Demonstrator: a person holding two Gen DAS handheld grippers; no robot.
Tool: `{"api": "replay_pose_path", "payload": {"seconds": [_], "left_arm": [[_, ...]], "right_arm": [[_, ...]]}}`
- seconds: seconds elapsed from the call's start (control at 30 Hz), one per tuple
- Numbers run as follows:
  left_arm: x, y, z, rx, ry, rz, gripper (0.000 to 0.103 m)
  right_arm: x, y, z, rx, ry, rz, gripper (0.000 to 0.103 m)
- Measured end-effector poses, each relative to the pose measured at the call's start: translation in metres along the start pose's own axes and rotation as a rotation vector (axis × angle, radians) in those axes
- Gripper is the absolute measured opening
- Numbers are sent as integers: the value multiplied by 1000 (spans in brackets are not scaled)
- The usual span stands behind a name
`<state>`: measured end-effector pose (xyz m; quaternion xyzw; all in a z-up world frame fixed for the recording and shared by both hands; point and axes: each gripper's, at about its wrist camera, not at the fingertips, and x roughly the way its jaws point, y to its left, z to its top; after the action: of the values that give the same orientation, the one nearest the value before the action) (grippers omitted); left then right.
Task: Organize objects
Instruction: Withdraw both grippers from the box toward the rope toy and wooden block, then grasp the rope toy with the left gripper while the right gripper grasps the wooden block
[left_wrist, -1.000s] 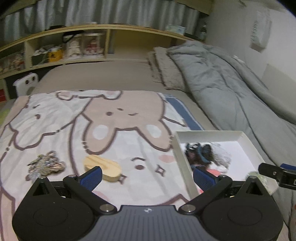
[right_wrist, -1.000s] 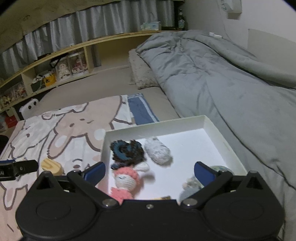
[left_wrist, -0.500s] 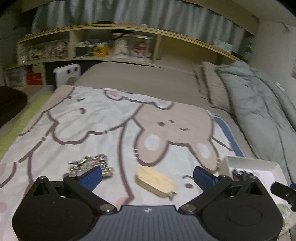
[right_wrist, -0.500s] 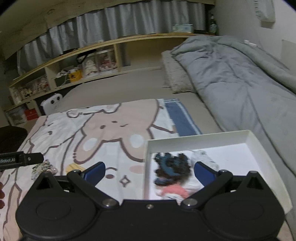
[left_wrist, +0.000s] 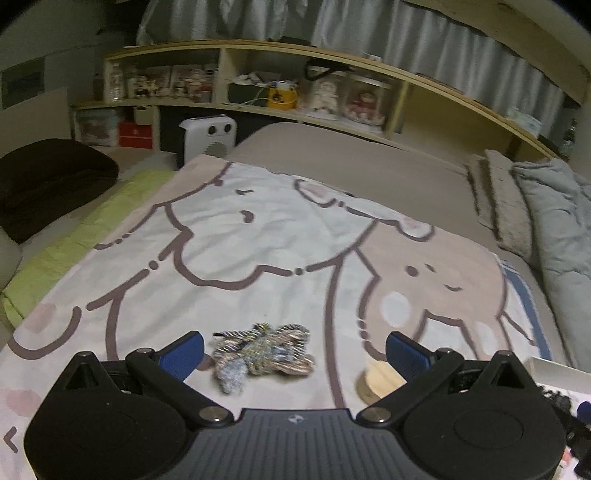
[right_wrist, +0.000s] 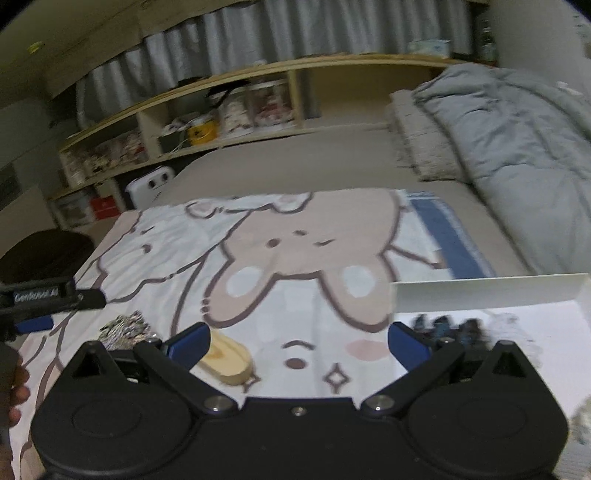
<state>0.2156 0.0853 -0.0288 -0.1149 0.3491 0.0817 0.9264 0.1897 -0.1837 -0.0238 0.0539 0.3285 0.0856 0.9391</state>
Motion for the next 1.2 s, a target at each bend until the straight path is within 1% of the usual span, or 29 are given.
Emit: {"api": "replay_pose_path", "payload": {"seconds": [0.1,0.2,0.23,0.3,0.37,0.6,0.67,0.73,0.8,0.9,1.03,1.2], "left_arm": [[12,5,0,-9,3,8,103],[26,8,1,-17,14,9,103],[31,10,1,-21,18,11,103],[42,13,1,-35,28,16,103],[53,17,0,-58,44,19,103],[85,32,-9,-171,110,-8,103],[91,32,-10,-172,126,-13,103],[96,31,-12,-158,130,-9,103],[100,30,-14,-149,132,2,103],[106,34,-17,-168,138,-1,103],[108,36,-20,-179,120,-4,103],[110,37,-20,-206,100,-13,102]], "right_arm": [[19,5,-6,-8,11,26,103],[33,17,-16,-91,-37,-4,103],[37,21,-19,-124,-37,-15,103],[49,28,-24,-173,-17,-26,103],[60,31,-29,-195,10,-20,103],[88,43,-44,-330,107,49,103],[95,45,-49,-376,128,32,103],[102,46,-52,-404,140,-13,103],[109,42,-50,-388,134,-48,103],[117,36,-45,-334,144,-51,103],[125,30,-42,-311,133,-118,103],[135,12,-30,-176,92,-184,103]]}}
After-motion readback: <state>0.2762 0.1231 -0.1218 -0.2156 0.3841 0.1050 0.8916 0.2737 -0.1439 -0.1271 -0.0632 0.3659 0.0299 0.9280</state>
